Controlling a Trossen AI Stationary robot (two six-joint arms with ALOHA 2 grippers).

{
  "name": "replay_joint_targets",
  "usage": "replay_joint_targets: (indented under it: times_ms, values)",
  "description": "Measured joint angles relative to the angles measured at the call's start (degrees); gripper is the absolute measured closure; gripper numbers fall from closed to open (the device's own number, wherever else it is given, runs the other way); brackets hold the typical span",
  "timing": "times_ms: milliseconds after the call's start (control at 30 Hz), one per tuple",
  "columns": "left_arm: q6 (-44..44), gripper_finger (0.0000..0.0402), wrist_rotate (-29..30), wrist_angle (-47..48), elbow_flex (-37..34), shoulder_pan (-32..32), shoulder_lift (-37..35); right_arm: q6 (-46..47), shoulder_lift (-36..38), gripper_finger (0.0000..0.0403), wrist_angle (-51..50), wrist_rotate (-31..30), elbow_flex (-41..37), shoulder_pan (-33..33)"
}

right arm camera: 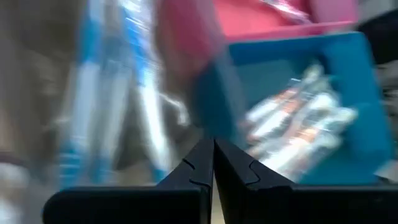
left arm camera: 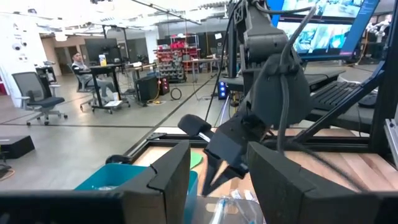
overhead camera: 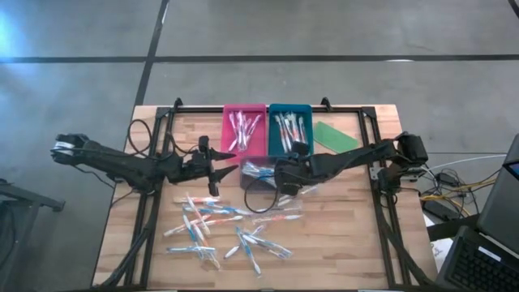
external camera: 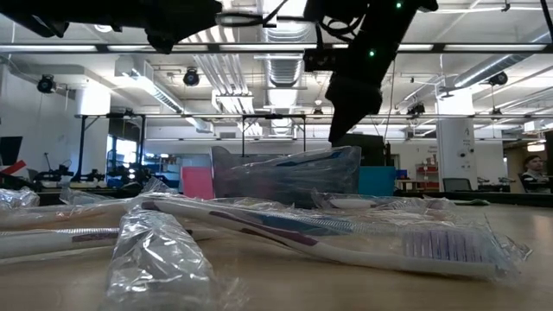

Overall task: Pick & Place Toothbrushes
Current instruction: Put the blue toothbrush into the transparent gray bin

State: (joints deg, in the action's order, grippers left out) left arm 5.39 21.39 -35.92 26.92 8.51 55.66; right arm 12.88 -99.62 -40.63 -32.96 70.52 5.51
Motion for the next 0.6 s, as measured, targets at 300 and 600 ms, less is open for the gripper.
replay_joint_targets:
  times_ms: [300,600]
  values:
    - [0.0,0.0236,-0.1,0.0,0.0,0.0,0.0,0.7,0.5,0.0395,0.4,5.7,0.1,0.1]
    - [-0.1,0.0236,-0.1,0.0,0.0,0.0,0.0,3.1,0.5,0.0395,-0.2,14.1,-0.2,-0.5]
